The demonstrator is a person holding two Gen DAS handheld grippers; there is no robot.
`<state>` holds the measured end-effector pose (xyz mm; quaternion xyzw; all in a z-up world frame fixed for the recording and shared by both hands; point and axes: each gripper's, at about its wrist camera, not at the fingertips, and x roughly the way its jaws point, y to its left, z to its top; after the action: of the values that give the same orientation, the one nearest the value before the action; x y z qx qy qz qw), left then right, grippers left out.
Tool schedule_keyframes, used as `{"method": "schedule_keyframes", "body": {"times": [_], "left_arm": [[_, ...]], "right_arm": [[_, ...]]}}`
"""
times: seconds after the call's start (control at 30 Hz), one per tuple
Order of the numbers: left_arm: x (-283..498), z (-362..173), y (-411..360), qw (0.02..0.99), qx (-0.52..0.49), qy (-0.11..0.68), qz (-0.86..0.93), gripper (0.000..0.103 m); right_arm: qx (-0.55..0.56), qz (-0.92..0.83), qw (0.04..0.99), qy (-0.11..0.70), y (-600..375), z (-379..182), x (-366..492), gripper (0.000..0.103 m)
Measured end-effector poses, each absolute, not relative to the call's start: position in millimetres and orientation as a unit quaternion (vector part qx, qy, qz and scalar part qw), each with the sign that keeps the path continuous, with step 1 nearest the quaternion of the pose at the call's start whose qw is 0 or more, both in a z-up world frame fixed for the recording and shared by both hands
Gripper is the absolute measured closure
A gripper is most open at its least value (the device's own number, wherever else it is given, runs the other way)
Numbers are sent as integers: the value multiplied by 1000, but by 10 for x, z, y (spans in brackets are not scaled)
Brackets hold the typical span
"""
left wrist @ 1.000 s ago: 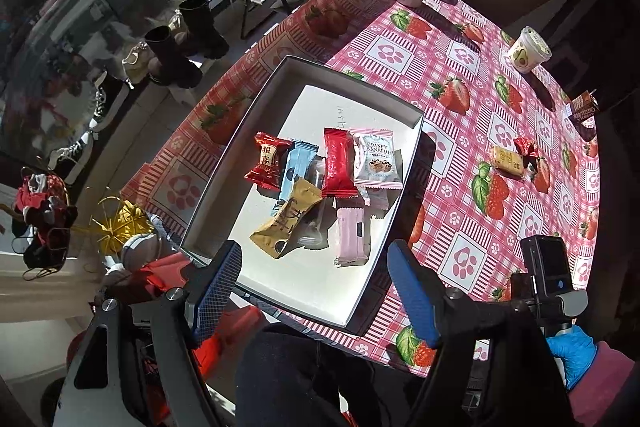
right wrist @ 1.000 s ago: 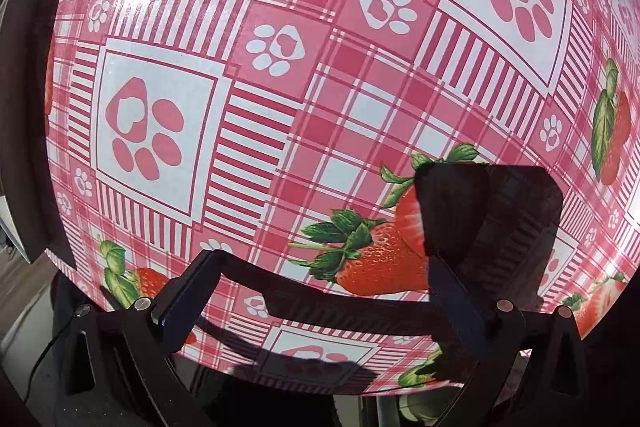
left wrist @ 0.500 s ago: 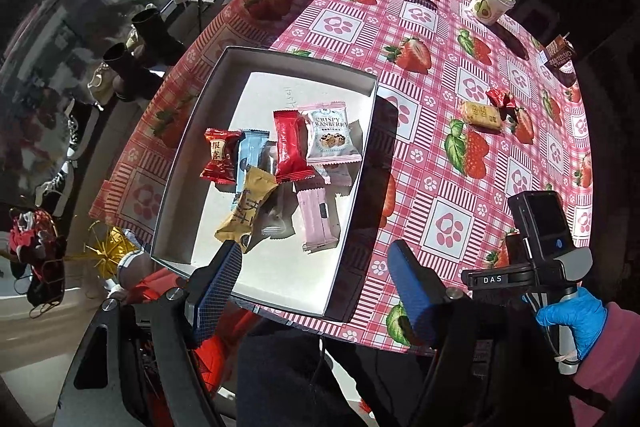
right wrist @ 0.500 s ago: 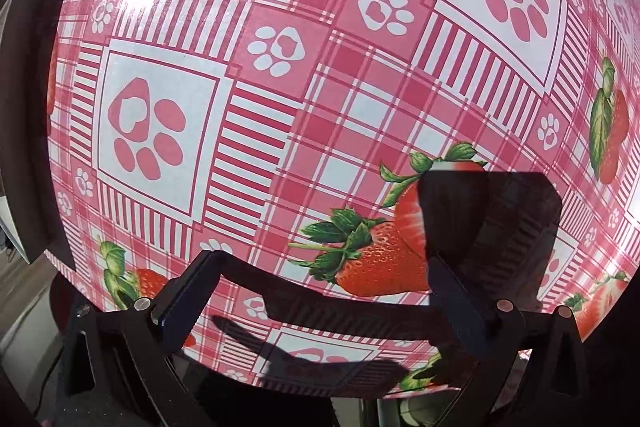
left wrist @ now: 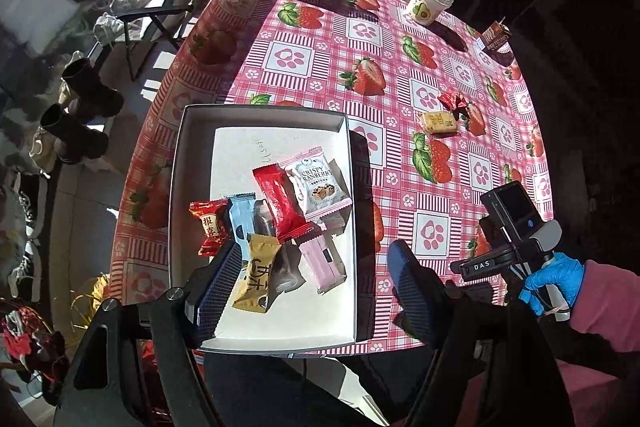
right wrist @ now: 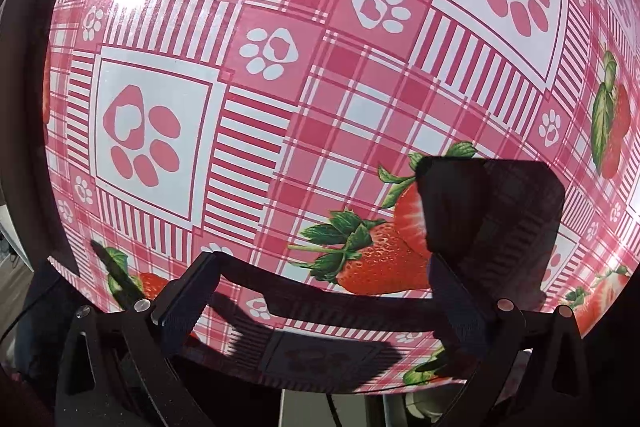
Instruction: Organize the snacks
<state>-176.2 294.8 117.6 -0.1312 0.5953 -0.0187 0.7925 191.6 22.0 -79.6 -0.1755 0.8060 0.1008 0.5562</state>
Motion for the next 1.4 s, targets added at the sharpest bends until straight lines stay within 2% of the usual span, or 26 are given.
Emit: {"method": "schedule_keyframes", "body": {"times": [0.1,0.2,0.37,0.6,0.83,1.0,1.13,1.4], "left_arm": [[-1701,1126,3143,789,-82,605,-65,24],[-1751,1097,3360,784,-44,607,-126,24],[-1827,1011,3605,752,-38,622,-214,24],[-1885,1142,3746,752,4,617,-231,24],[-2050,1254,4263,751,-23,631,-193,24],[-1980,1230,4842,758,-49,616,-207,24],[-1880,1088,5269,738,-62,636,-216,24],[-1762,1102,5765,743,-34,647,-169,24]], "right_arm": [[-119,53,563,816,90,-779,1898,0],[-58,-68,590,803,-91,-619,1714,0],[43,-192,605,772,-31,-274,1172,0],[100,-179,626,752,424,-44,832,0],[156,-184,615,751,574,-349,921,0],[169,-212,622,734,805,-253,822,0],[185,-258,621,717,1069,-188,560,0],[227,-253,607,718,1496,-197,220,0]]}}
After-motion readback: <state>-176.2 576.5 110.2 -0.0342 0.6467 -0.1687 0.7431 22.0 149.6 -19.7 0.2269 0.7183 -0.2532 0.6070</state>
